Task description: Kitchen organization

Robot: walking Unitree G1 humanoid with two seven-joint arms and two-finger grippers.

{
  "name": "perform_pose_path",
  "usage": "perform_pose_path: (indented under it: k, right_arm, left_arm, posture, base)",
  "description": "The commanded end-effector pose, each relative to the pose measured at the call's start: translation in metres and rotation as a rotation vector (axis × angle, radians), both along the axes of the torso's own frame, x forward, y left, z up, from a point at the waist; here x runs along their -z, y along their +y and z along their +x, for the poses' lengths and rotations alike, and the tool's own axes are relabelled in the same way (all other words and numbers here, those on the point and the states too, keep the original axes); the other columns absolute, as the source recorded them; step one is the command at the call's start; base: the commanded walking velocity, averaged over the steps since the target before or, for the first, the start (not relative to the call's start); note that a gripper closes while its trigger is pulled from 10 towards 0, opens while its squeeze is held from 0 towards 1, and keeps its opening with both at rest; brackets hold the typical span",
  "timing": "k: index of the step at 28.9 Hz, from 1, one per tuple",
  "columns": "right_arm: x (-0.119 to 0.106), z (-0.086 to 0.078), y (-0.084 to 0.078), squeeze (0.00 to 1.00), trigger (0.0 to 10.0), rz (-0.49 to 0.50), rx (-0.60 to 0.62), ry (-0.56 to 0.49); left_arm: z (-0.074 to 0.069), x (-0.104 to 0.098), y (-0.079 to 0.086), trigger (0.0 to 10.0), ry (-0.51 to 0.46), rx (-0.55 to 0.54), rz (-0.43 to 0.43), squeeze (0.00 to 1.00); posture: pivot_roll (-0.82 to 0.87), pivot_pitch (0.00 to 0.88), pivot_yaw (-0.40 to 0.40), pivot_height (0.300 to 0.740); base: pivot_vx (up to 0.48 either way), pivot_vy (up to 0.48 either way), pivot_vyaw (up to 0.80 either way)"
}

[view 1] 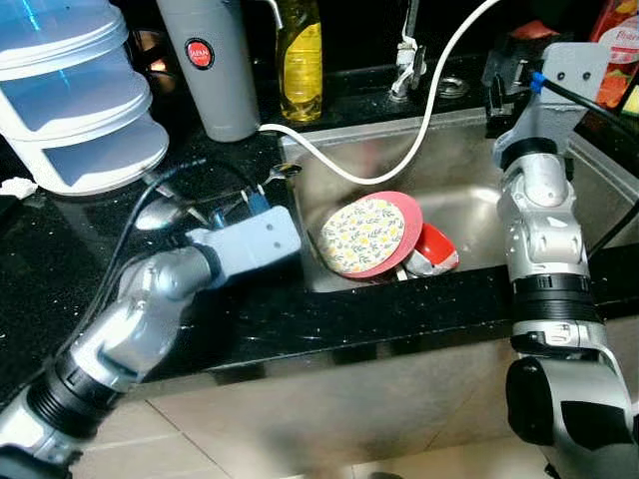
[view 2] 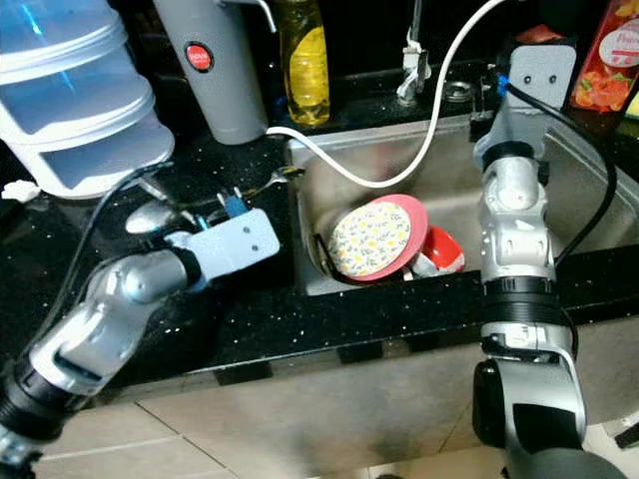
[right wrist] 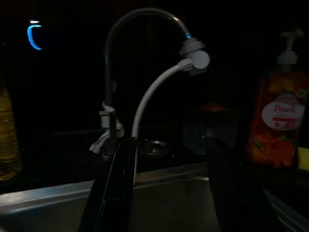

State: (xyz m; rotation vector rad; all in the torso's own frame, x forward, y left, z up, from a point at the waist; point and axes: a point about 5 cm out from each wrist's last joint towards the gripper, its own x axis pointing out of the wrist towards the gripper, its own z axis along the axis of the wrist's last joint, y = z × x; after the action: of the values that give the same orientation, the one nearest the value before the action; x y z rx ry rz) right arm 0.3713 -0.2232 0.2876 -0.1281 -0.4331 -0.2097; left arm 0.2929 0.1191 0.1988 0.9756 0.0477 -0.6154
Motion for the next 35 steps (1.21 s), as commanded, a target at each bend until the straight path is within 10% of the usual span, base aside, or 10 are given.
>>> perform_pose_path:
  k: [1,5,17,26,30,31,32,34,35]
  right_arm:
    - [-0.007,0.0,0.006,0.0,10.0,-0.015,-0.017,-0.012]
    - [-0.007,0.0,0.008,0.0,10.0,-0.02,-0.022,-0.01]
    - [-0.005,0.0,0.009,0.0,10.0,-0.018,-0.026,-0.002]
    - [-0.005,0.002,0.014,0.0,10.0,-0.017,-0.042,0.003]
    - [-0.007,0.003,0.014,0.0,10.0,-0.018,-0.045,0.002]
    - [-0.007,0.003,0.014,0.0,10.0,-0.017,-0.045,0.002]
    - [-0.006,0.003,0.014,0.0,10.0,-0.017,-0.045,0.003]
    - [-0.006,0.003,0.014,0.0,10.0,-0.017,-0.045,0.004]
    - [-0.006,0.003,0.015,0.0,10.0,-0.017,-0.047,0.004]
  left_arm:
    - [0.002,-0.011,-0.003,9.8,-0.076,-0.008,-0.031,0.0]
    - [0.002,-0.028,-0.02,10.0,-0.156,0.039,-0.126,0.0]
    - [-0.01,0.002,-0.023,10.0,-0.015,0.083,-0.056,0.0]
    - [-0.009,0.032,-0.001,10.0,0.085,-0.05,0.046,0.0]
    - [0.001,0.04,0.01,9.0,0.088,-0.164,0.052,0.0]
    - [0.003,0.043,0.012,7.6,0.091,-0.177,0.055,0.0]
    - [0.005,0.048,0.014,4.2,0.094,-0.193,0.065,0.0]
    - [0.006,0.051,0.015,4.2,0.096,-0.203,0.072,0.0]
    - [0.009,0.054,0.018,2.0,0.104,-0.236,0.058,0.0]
  posture:
    - [0.02,0.0,0.062,0.74]
    - [0.02,0.0,0.058,0.74]
    - [0.01,0.0,0.059,0.74]
    - [0.02,0.0,0.049,0.74]
    - [0.02,0.0,0.048,0.74]
    - [0.02,0.0,0.045,0.74]
    - [0.02,0.0,0.044,0.74]
    - [0.02,0.0,0.044,0.74]
    - [0.02,0.0,0.042,0.74]
  base:
    - [0.0,0.0,0.0]
    - [0.0,0.0,0.0]
    - [0.0,0.0,0.0]
    - [0.0,0.0,0.0]
    - [0.0,0.0,0.0]
    - [0.0,0.0,0.0]
    - [0.0,0.0,0.0]
    - [0.0,0.0,0.0]
    - [0.0,0.0,0.0]
